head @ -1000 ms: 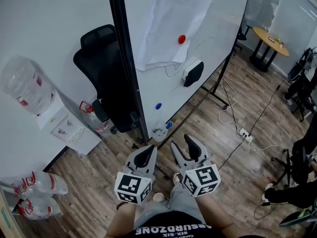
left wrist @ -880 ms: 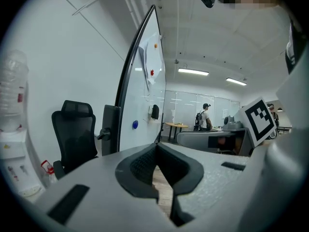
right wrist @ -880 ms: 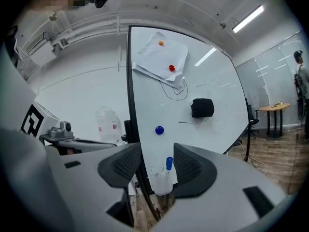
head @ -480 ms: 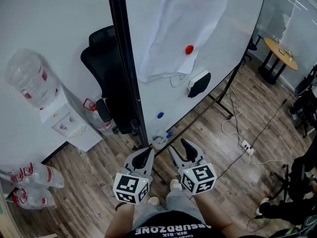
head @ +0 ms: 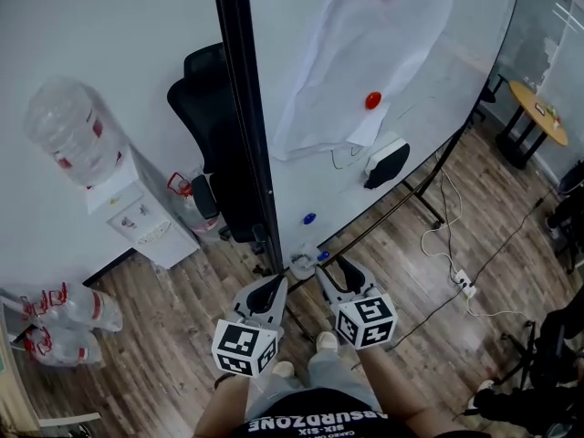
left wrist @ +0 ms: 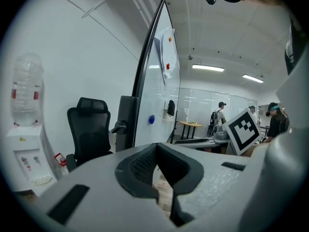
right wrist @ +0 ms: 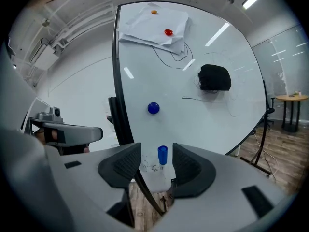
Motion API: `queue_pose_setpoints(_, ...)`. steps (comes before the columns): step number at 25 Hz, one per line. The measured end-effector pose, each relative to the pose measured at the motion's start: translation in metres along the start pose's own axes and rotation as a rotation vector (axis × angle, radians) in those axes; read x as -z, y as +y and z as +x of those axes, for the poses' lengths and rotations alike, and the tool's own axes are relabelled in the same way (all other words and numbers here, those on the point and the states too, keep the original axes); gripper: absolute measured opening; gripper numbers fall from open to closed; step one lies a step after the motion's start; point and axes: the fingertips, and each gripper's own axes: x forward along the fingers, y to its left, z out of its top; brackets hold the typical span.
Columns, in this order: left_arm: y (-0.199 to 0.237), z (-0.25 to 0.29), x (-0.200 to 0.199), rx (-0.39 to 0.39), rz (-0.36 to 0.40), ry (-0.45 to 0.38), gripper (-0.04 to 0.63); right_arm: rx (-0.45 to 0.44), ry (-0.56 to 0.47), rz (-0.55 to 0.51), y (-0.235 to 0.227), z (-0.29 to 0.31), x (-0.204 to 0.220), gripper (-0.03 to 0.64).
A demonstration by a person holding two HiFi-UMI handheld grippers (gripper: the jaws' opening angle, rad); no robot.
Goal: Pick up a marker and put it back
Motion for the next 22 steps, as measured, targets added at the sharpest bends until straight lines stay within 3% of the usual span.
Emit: queue_pose_setpoints(22, 0.006, 0.005, 0.009, -0.059, -0.029, 0.022, 0.008, -0.065, 0.097, -0.006, -0.012, 0.040, 0.030, 0.167)
